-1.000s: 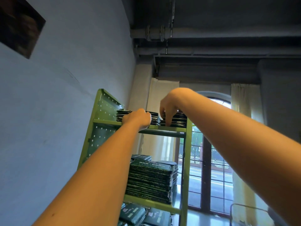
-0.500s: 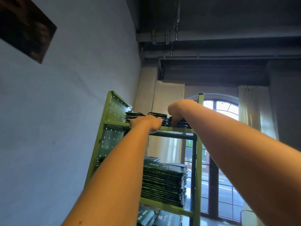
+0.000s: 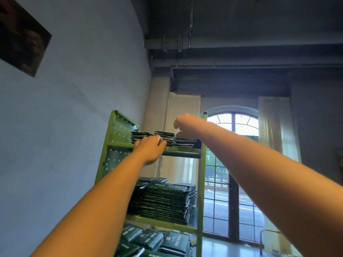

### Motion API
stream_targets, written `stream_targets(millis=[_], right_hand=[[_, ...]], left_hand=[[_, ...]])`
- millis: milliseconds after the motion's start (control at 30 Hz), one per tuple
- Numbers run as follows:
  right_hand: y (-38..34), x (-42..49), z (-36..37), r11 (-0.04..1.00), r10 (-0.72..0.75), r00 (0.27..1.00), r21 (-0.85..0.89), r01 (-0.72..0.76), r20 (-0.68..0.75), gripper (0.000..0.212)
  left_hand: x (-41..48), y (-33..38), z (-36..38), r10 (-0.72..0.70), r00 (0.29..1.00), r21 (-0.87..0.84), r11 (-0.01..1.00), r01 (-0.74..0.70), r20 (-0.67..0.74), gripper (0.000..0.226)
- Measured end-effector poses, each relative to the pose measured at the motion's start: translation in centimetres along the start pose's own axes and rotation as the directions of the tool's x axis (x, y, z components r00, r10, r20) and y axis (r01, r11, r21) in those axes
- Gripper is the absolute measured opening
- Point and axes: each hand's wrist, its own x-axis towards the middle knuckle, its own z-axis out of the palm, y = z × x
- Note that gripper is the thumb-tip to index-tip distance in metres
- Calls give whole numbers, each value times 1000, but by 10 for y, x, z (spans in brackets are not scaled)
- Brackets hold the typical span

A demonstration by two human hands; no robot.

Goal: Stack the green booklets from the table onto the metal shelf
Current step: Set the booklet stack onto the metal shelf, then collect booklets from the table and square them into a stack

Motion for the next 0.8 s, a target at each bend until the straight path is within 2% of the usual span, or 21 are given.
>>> stream_targets(millis=[100,167,333,433,567,667,800], right_hand=[[0,-19,-8,998,-46,997,36,48,-64,29],[-1,-35,-16,995,-73,992,64,80,-103,28],[-2,-89,-27,991,-87,987,94,100,-134,17],[0,-128,-29,994,-64,989,84,76,-135,18],[3,-192,-17,988,-28,999,153,32,-31,26],[5,-235,-5,981,-22,999,195,13,48,26],[11,-291,11,984,-26,993,178,6,111,27]], left_hand=[[-19,5,-8,90,989,112,991,-77,-114,40],[-32,12,-14,117,981,85,991,-104,-154,41],[-68,41,-32,166,977,-49,984,-174,-130,37],[-92,60,-37,169,983,-211,966,-152,67,32],[-136,83,-27,189,888,-99,982,-162,419,39],[-163,93,-13,183,808,-88,983,-162,560,41],[-203,103,11,191,720,-118,982,-150,667,42]])
